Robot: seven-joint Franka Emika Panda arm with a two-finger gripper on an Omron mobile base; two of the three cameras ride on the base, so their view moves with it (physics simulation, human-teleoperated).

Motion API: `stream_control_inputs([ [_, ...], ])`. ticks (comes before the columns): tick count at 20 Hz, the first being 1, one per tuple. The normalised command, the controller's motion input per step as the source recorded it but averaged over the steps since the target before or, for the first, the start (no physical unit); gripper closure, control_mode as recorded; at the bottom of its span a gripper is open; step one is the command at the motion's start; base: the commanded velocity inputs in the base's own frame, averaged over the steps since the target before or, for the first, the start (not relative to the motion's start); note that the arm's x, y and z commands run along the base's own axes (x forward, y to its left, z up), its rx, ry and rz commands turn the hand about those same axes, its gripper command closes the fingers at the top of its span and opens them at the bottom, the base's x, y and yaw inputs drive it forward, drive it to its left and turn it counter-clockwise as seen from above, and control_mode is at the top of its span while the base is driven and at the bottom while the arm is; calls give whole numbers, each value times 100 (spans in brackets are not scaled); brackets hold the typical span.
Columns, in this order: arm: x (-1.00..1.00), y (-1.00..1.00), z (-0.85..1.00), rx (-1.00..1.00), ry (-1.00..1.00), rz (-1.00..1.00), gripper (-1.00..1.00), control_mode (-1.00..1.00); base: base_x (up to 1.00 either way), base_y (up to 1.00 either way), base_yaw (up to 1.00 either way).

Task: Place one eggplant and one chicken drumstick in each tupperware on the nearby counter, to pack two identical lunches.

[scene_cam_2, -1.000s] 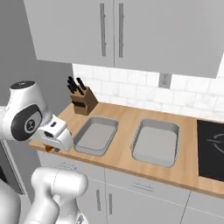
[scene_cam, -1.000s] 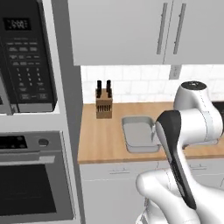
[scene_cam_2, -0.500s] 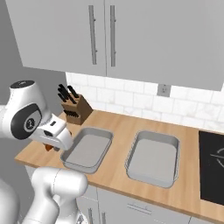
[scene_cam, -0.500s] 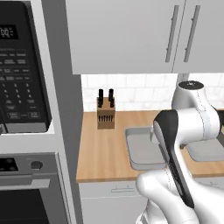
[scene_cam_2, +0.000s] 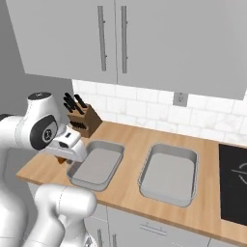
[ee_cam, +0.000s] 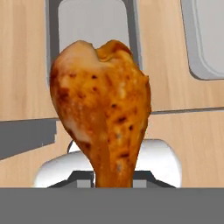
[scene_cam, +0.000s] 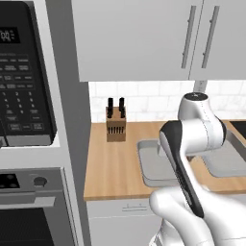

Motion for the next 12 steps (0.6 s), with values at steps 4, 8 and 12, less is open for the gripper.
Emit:
stream_control_inputs([
  [4, 100, 3, -97, 0, 3, 8, 100, -100, 0, 0, 0],
  [8, 100, 0, -97, 0, 7, 4, 100, -100, 0, 0, 0],
  [12, 100, -9, -33, 2, 15, 11, 100, -100, 0, 0, 0],
])
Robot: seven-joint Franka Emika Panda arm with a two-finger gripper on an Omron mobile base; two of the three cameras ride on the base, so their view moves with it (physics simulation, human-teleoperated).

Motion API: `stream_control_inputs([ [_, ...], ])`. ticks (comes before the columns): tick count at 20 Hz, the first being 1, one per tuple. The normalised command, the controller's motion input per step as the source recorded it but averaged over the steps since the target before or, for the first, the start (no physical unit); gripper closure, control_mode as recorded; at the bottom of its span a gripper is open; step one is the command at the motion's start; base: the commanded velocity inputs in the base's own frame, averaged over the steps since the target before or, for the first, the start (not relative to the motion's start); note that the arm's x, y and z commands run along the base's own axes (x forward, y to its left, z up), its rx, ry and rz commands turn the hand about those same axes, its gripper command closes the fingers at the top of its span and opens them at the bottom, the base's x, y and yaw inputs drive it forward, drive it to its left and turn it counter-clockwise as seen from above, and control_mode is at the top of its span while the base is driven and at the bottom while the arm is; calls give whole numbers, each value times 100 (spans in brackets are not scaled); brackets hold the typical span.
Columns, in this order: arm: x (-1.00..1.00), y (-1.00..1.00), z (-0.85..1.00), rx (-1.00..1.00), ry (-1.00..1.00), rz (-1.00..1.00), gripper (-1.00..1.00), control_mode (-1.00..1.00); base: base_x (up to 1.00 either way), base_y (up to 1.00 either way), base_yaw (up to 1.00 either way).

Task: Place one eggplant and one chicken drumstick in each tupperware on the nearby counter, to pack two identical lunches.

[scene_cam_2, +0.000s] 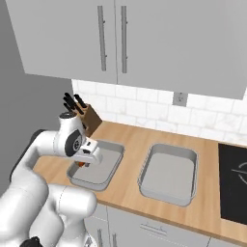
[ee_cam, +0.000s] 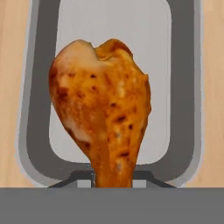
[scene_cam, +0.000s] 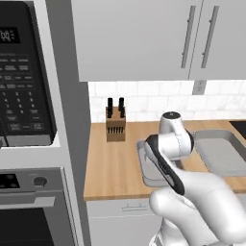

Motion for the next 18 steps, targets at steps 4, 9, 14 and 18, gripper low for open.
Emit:
stream_control_inputs([
  [4, 100, -28, 26, 6, 23, 13, 100, -100, 0, 0, 0],
  [9, 78, -10, -13, 1, 19, 14, 100, -100, 0, 0, 0],
  [14, 14, 0, -87, 0, 3, 10, 100, -100, 0, 0, 0],
  [18, 0, 0, -96, 0, -5, 6, 100, -100, 0, 0, 0],
])
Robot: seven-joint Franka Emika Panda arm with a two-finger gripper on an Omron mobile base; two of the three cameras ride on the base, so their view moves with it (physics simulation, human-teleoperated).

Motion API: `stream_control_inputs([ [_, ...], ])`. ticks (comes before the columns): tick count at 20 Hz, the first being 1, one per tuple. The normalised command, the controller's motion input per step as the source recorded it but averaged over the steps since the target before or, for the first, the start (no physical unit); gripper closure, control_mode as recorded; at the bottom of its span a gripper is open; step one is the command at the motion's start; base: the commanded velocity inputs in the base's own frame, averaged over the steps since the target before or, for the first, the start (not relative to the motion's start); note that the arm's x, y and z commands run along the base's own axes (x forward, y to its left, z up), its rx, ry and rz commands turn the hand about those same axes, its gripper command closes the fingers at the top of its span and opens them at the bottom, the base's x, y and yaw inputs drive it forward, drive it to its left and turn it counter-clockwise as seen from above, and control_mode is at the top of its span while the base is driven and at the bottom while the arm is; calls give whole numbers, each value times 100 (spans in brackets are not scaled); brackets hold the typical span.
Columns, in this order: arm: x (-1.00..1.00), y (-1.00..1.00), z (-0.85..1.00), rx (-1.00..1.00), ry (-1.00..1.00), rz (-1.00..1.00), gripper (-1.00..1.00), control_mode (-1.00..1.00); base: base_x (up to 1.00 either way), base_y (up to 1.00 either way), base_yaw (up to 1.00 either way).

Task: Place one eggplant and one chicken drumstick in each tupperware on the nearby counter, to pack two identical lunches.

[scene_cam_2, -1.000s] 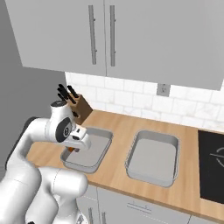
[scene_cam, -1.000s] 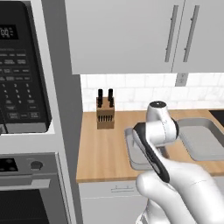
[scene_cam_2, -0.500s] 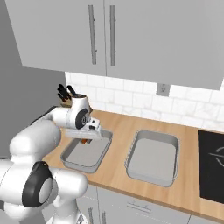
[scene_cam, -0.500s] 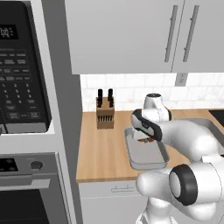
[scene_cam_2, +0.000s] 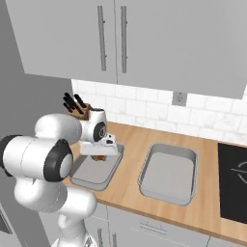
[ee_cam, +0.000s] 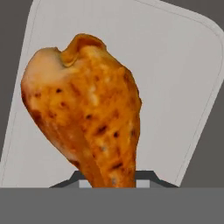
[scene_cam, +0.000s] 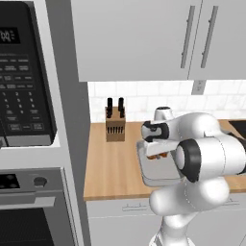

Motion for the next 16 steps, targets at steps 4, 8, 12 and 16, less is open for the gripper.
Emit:
stream_control_inputs([
  [4, 0, -10, -38, 0, -16, 1, 100, -100, 0, 0, 0],
  [8, -4, -16, 0, 1, -14, 0, 100, -100, 0, 0, 0],
  [12, 0, 0, 0, 0, -4, -2, 100, -100, 0, 0, 0],
  [16, 0, 2, 2, 0, 0, -2, -100, -100, 0, 0, 0],
])
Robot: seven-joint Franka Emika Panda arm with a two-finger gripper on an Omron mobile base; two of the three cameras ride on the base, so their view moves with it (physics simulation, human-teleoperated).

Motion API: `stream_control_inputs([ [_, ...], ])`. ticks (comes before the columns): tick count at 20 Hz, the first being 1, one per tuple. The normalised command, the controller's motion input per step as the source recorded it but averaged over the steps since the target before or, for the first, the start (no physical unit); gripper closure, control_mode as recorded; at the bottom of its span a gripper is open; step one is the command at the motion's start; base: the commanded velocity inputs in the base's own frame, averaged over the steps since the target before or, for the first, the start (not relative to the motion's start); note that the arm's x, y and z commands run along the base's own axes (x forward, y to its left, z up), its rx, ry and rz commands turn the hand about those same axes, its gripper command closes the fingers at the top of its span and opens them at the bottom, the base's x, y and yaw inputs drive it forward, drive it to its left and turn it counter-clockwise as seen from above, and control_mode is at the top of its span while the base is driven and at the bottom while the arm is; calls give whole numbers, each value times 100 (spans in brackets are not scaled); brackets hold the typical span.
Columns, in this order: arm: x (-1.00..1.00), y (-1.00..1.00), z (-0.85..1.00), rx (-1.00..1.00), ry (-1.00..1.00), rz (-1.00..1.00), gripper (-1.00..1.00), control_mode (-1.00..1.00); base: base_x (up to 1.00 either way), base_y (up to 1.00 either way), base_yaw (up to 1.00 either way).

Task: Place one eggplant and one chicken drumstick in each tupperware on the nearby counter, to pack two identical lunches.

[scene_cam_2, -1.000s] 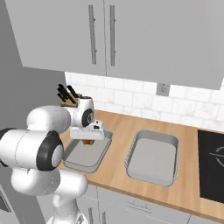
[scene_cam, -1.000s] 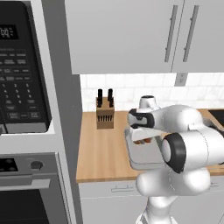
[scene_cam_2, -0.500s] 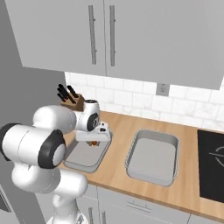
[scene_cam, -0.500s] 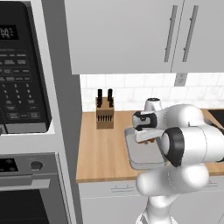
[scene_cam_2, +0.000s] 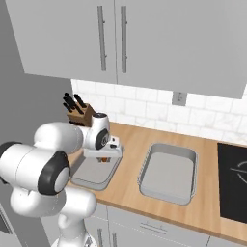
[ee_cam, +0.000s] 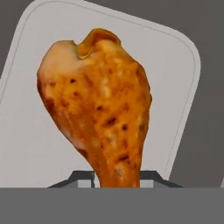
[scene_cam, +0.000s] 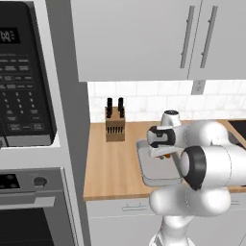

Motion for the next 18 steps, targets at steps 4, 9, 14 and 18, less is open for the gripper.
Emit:
stream_control_inputs([
  [4, 0, 0, 18, -5, 11, 0, -100, -100, 0, 0, 0],
  [9, -36, 0, 35, -4, 4, -1, -100, -100, 0, 0, 0],
  [14, -100, 0, 36, 0, 0, -4, -100, -100, 0, 0, 0],
  [18, -100, 0, 15, 0, 0, -5, -100, -100, 0, 0, 0],
])
